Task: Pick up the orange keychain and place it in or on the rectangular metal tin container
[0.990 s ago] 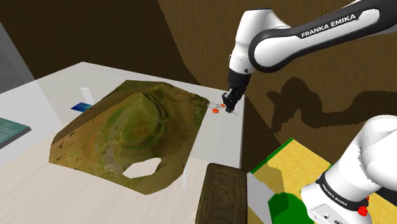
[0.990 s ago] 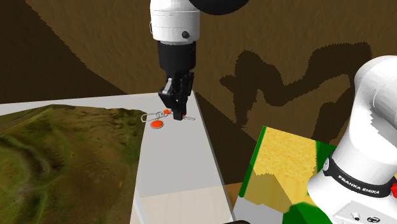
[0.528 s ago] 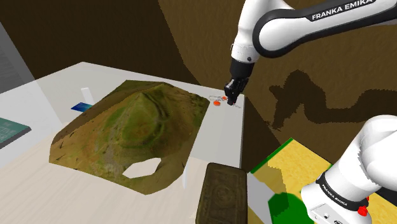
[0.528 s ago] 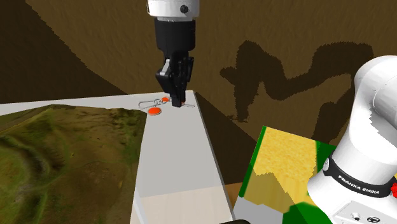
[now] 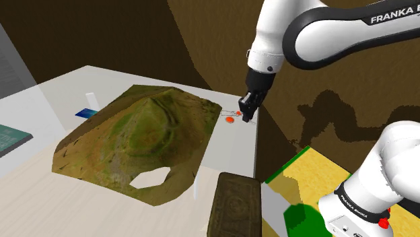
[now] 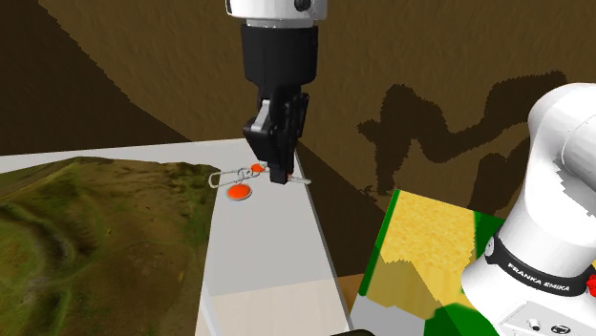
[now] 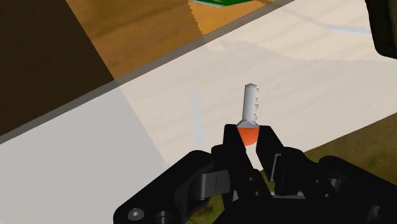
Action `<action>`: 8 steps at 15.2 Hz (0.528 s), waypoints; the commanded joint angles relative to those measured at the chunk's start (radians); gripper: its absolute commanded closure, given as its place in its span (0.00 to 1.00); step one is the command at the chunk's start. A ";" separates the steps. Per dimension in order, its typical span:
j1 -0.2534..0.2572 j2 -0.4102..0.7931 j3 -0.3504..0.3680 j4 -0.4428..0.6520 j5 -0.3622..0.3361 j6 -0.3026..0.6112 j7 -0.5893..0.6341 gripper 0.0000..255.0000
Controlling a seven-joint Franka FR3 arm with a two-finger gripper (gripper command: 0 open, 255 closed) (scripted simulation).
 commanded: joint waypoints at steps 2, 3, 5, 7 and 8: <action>0.040 -0.047 0.053 -0.033 0.033 -0.010 0.072 1.00; 0.053 -0.060 0.070 -0.040 0.044 -0.013 0.095 1.00; 0.078 -0.081 0.105 -0.050 0.066 -0.020 0.140 1.00; 0.103 -0.098 0.141 -0.055 0.089 -0.027 0.187 1.00; 0.116 -0.105 0.159 -0.056 0.100 -0.030 0.211 1.00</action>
